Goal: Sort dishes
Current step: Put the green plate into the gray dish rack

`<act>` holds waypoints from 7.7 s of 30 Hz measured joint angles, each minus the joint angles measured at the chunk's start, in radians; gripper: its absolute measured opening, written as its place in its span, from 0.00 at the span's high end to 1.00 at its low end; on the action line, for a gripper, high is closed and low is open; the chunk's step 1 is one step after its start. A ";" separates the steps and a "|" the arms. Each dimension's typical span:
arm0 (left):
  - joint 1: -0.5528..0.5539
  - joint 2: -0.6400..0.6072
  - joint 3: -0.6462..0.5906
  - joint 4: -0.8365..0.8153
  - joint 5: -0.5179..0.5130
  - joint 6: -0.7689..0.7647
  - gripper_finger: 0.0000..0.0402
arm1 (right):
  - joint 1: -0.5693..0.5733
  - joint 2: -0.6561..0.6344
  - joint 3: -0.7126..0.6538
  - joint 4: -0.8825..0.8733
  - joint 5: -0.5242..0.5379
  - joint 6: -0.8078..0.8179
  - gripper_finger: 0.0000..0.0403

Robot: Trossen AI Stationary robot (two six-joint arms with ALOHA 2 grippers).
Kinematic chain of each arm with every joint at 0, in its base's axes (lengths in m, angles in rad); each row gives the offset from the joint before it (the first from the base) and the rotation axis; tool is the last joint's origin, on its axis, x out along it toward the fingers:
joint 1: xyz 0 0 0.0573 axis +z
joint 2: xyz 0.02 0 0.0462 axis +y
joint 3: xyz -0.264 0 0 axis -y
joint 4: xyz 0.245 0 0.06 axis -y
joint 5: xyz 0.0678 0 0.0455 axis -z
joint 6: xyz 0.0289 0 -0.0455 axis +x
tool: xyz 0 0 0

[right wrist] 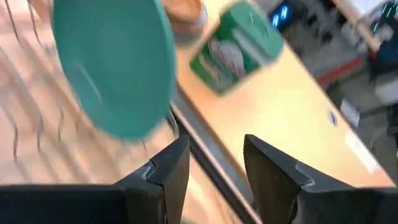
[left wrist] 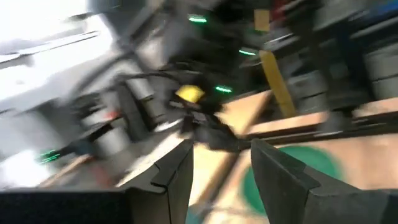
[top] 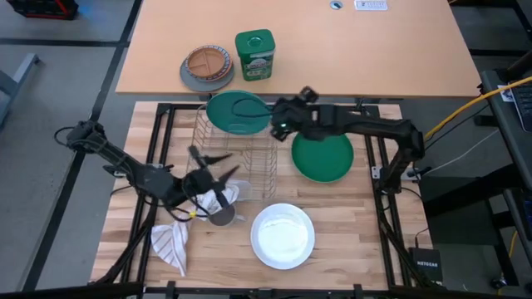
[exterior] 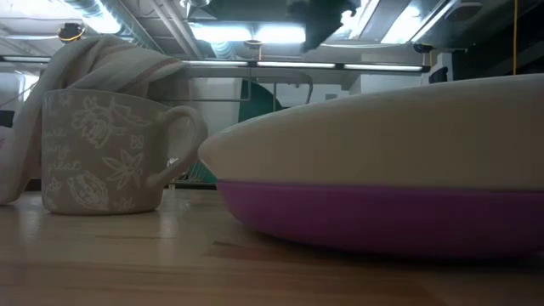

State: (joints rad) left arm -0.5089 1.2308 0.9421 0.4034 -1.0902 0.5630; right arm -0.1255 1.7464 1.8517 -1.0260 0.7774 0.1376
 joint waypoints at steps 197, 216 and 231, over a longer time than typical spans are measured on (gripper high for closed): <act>0.488 0.002 -0.002 -0.453 1.058 -0.660 0.62 | 0.047 -0.307 -1.047 0.505 -0.972 0.258 1.00; 0.488 0.002 -0.002 -0.453 1.058 -0.660 0.62 | 0.047 -0.335 -0.954 0.410 -0.934 0.221 1.00; 0.488 0.002 -0.002 -0.453 1.058 -0.660 0.62 | 0.046 -0.336 -0.888 0.212 -0.739 0.240 1.00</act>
State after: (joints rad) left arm -0.0208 1.2324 0.9398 -0.0498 -0.0326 -0.0967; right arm -0.0791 1.4101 0.9642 -0.8137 0.0384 0.3779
